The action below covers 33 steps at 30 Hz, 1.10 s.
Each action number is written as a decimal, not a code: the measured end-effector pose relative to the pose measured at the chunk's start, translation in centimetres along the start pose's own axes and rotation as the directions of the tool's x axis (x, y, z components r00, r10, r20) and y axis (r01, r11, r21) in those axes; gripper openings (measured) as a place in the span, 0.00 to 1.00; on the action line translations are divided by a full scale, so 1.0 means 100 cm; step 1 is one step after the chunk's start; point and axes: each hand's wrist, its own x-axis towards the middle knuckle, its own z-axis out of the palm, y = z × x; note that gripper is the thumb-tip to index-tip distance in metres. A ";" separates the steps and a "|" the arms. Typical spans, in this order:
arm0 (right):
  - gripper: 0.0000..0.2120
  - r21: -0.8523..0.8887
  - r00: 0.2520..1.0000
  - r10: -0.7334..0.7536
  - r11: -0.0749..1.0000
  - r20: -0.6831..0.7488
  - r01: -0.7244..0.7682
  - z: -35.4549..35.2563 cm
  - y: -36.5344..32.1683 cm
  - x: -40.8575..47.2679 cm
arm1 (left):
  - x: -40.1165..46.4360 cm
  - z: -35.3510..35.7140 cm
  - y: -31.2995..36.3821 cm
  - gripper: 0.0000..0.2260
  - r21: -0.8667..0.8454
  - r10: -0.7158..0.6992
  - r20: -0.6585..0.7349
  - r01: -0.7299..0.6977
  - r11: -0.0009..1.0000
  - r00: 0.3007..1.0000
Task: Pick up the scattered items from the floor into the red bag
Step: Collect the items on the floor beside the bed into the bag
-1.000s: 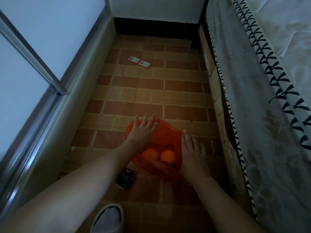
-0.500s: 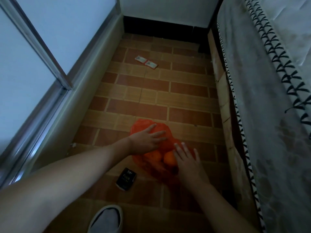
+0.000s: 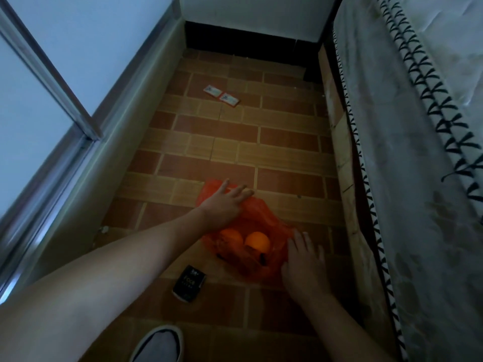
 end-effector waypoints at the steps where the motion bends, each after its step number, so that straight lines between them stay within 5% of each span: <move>1: 0.31 0.014 0.997 -0.043 0.999 -0.065 0.044 -0.003 -0.002 0.000 | -0.005 -0.004 0.004 0.20 -0.062 0.012 -0.070 -0.016 0.998 0.997; 4: 0.31 0.033 0.964 -0.215 0.974 -0.159 0.223 -0.007 -0.013 0.002 | -0.024 -0.002 0.023 0.22 -0.191 -0.019 -0.206 -0.021 0.981 0.978; 6: 0.31 0.027 0.953 -0.297 0.954 -0.065 0.299 -0.002 -0.022 0.002 | -0.034 0.010 0.035 0.29 -0.229 -0.071 -0.141 0.037 0.973 0.987; 11: 0.39 0.037 0.965 -0.169 0.986 0.203 0.164 0.009 -0.011 0.000 | -0.040 0.045 0.037 0.51 -0.337 -0.225 0.108 0.249 0.908 0.968; 18: 0.36 0.071 0.965 -0.171 0.985 0.197 0.160 0.007 -0.005 -0.007 | -0.041 0.054 0.022 0.56 -0.423 -0.232 0.144 0.271 0.865 0.962; 22: 0.32 0.080 0.978 -0.190 0.980 0.089 0.183 -0.005 -0.017 -0.004 | -0.057 0.037 0.022 0.46 -0.577 -0.271 -0.045 0.196 0.793 0.962; 27: 0.29 0.104 0.979 -0.204 0.974 0.013 0.202 -0.009 -0.020 -0.004 | -0.100 0.034 0.037 0.30 -0.695 -0.413 -0.360 0.055 0.717 0.837; 33: 0.28 0.147 0.963 -0.217 0.960 -0.158 0.241 -0.008 -0.023 -0.003 | -0.147 0.068 0.076 0.19 -0.691 -0.443 -0.490 -0.026 0.722 0.751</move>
